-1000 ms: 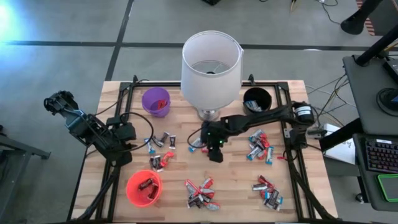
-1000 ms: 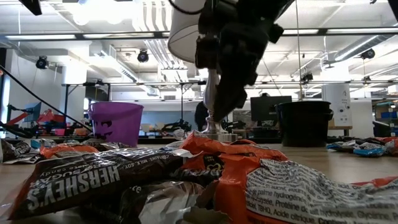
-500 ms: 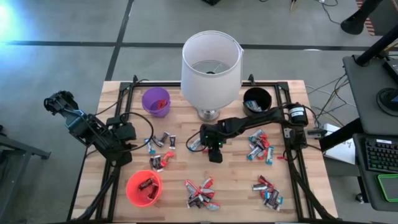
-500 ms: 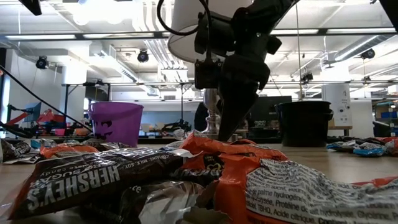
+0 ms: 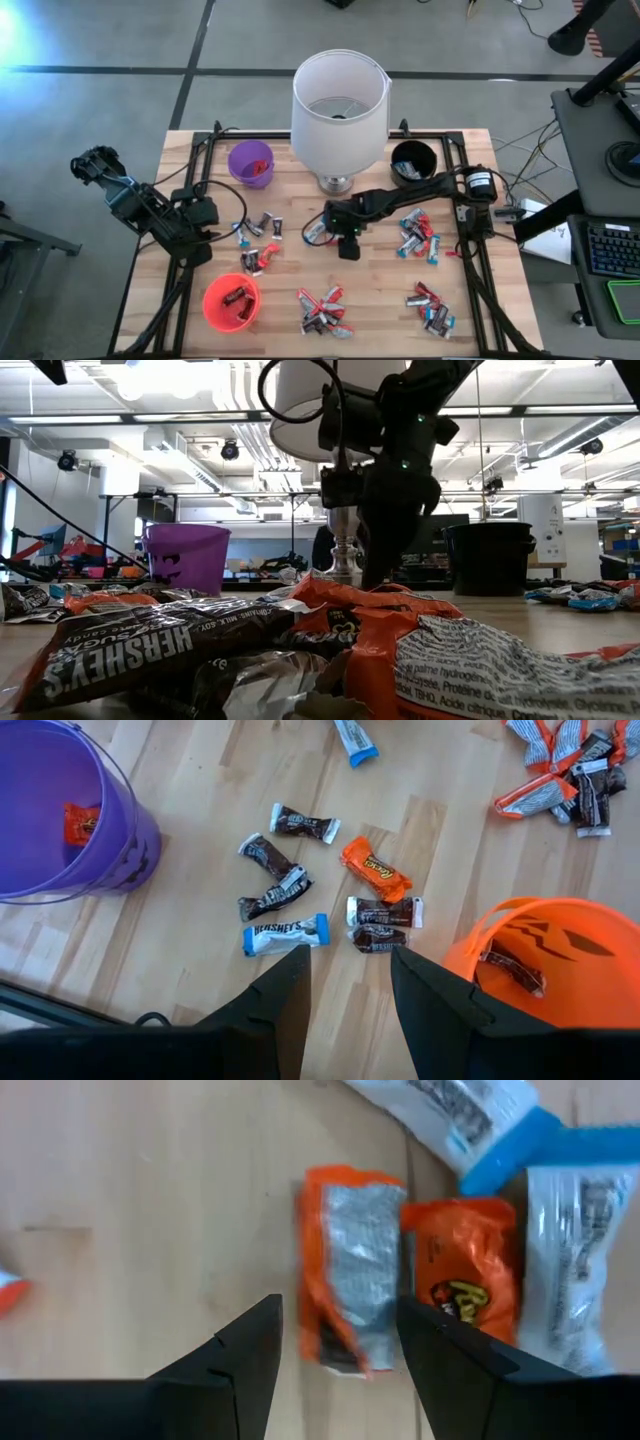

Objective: Sort candy
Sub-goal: Put the orange chocolate into the purple bucket

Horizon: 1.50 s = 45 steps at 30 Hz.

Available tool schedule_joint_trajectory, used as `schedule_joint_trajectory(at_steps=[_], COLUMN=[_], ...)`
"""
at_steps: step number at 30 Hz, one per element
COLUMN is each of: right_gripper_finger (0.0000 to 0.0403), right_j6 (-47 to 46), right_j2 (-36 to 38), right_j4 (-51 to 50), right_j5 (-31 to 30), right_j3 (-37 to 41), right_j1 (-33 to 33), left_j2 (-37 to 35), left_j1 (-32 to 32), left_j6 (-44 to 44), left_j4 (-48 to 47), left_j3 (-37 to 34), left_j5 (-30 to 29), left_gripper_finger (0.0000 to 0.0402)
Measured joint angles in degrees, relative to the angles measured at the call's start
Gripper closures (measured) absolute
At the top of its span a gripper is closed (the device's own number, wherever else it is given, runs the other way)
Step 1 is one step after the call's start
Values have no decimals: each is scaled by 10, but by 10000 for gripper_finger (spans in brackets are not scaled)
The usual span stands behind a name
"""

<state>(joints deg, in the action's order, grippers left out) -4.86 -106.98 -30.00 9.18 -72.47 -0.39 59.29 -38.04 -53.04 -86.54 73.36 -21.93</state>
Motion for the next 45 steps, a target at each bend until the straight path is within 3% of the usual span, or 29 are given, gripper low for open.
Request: schedule_joint_trajectory(at_steps=[8,18,34,45], right_gripper_finger=[229,382,391,391], right_j6=[-19,-27,-60,-45], right_j2=[0,0,49,69], right_j4=[5,4,-18,-6], right_j5=[-2,4,65,52], right_j3=[14,15,5,-158], right_j1=[-1,-1,13,42], left_j2=[0,0,0,12], left_j1=[0,0,0,33], left_j6=[0,0,-1,3], left_j4=[-1,-1,0,38], left_j3=[0,0,0,0], left_j5=[0,0,-1,-80], left_gripper_finger=[279,279,279,262])
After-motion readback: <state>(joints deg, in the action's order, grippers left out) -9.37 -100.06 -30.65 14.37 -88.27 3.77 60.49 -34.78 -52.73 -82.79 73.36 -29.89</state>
